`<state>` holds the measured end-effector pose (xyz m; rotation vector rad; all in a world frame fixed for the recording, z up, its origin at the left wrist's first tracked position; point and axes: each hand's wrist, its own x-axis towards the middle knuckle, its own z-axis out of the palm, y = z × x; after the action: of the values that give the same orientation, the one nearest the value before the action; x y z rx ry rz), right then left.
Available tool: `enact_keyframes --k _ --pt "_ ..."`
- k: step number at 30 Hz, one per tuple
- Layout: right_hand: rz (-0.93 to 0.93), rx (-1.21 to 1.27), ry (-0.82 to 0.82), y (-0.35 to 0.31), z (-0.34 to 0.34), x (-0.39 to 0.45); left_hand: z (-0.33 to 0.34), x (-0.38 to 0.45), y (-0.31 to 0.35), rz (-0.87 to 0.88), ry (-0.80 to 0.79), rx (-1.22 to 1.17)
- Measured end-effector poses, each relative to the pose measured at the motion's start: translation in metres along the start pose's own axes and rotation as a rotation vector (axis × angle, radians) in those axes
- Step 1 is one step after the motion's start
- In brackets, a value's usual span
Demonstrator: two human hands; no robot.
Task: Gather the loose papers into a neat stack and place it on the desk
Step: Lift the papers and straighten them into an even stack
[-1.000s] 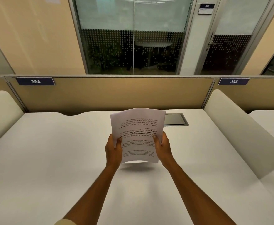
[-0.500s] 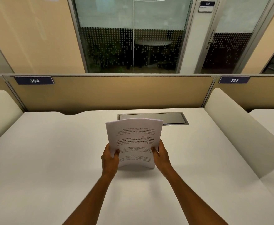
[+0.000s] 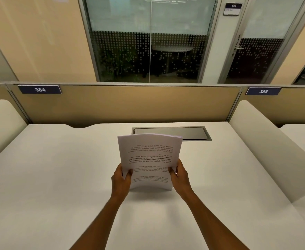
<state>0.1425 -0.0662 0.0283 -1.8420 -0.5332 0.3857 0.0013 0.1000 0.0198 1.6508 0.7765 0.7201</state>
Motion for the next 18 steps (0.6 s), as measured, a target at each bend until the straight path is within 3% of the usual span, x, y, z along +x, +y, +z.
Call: enact_keyframes --k 9,18 --pt "0.013 0.045 -0.004 -0.011 -0.008 0.01 -0.008 0.027 0.013 0.109 -0.092 0.118" --pt "-0.017 0.372 0.091 -0.054 -0.049 0.042 -0.036 0.087 0.075 0.294 -0.338 0.417"
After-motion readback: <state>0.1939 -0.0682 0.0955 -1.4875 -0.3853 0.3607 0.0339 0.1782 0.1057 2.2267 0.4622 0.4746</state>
